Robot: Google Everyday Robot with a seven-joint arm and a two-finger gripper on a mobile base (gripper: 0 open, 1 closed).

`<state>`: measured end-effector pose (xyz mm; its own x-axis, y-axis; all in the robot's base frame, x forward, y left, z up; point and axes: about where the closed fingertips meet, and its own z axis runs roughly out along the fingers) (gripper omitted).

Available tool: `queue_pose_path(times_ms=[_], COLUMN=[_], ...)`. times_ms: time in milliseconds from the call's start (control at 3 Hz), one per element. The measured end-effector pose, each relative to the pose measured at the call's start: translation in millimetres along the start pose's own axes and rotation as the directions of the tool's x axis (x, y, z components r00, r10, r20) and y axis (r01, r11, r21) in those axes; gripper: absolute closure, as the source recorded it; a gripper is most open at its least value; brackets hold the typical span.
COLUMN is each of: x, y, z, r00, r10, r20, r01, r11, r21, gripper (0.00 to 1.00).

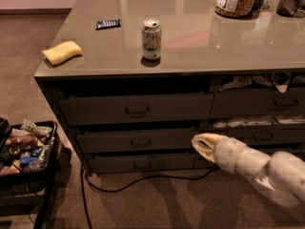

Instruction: Close top drawer

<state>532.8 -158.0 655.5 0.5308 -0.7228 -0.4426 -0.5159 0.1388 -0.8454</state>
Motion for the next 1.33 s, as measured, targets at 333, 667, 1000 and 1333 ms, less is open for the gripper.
queue_pose_path(times_ms=[333,667,1000,1333], x=[-6.2,8.9,8.9,8.9], y=[6.0,6.4,6.4,6.4], z=[-46.8,-82.7,-82.7,-82.7], r00=[0.999,0.994,0.994,0.994], r10=[0.018,0.039,0.039,0.039], r20=[-0.046,-0.106,-0.106,-0.106], r01=[-0.014,-0.025,-0.025,-0.025], r11=[0.9961,0.9916,0.9916,0.9916], r21=[0.087,0.127,0.127,0.127], gripper=[1.00,1.00,0.82,0.58])
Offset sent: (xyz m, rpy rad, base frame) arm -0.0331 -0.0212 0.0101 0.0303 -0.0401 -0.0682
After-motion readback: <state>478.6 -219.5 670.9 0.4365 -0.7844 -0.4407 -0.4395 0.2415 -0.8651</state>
